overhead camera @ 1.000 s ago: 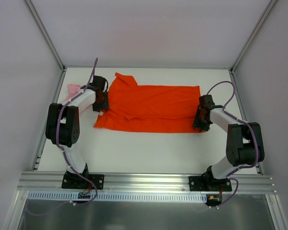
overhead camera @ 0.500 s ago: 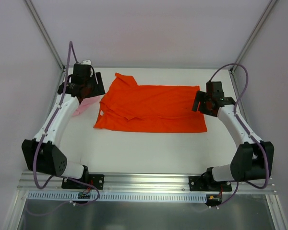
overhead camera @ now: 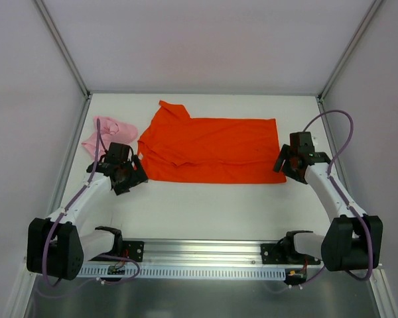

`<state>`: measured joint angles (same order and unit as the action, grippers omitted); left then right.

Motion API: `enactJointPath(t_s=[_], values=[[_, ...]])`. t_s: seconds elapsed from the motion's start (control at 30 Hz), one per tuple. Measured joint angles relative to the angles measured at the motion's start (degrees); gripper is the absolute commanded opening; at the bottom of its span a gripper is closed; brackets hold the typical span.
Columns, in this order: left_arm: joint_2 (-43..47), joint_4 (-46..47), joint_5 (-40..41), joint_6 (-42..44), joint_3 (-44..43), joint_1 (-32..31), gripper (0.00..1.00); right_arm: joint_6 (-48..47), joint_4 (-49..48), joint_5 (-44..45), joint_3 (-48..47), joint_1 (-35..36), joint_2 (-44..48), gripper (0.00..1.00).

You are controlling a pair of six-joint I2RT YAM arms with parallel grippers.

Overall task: Fold and stack the t-shirts
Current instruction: Fold the flattened tshirt in 1/3 of the way

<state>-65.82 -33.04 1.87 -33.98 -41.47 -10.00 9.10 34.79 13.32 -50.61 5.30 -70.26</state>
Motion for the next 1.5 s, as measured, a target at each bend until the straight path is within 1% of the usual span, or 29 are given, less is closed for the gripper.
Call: enactJointPath(t_s=[0.17,0.27,0.47,0.5,0.77,0.93,1.23,1.3,1.4,1.43,1.47,1.5], values=[[1.2,2.99,2.43,-4.63,3.93,0.0,0.77,1.84,-1.22,0.44,1.77,-1.49,-0.17,0.78],[1.27,5.73,4.55,-6.16,5.42,0.0,0.76,2.32,-2.93,0.35,1.77,-1.86,-1.2,0.77],[1.01,10.12,7.87,-8.07,7.26,0.0,0.67,2.51,-5.62,-0.11,3.06,-2.75,-2.38,0.77],[0.72,10.78,8.35,-8.17,7.26,0.0,0.66,2.51,-5.9,-0.26,3.37,-2.95,-2.56,0.77],[-5.05,16.52,11.89,-8.46,7.1,0.0,0.64,2.34,-6.69,-0.72,4.37,-3.37,-2.93,0.77],[-8.85,19.08,12.46,-8.52,6.43,0.0,0.62,2.16,-7.17,-0.94,4.37,-3.61,-3.43,0.77],[-11.52,22.12,13.51,-8.48,4.31,0.0,0.59,1.64,-7.58,-1.79,4.37,-3.67,-4.48,0.77],[-11.93,22.58,13.86,-8.46,4.11,0.0,0.54,1.36,-7.63,-1.84,4.37,-3.67,-4.81,0.77],[-13.25,22.86,14.36,-8.41,3.78,0.0,0.51,1.16,-7.8,-2.03,4.37,-3.69,-5.53,0.77],[-13.99,23.02,14.69,-8.41,3.58,0.0,0.45,1.16,-7.89,-2.08,4.37,-3.69,-5.77,0.76],[-14.71,23.23,14.84,-8.37,3.43,0.0,0.42,1.16,-7.98,-2.12,4.37,-3.69,-5.97,0.76],[-15.39,23.43,14.97,-8.35,3.28,0.0,0.35,1.16,-8.04,-2.16,4.37,-3.69,-6.14,0.76]])
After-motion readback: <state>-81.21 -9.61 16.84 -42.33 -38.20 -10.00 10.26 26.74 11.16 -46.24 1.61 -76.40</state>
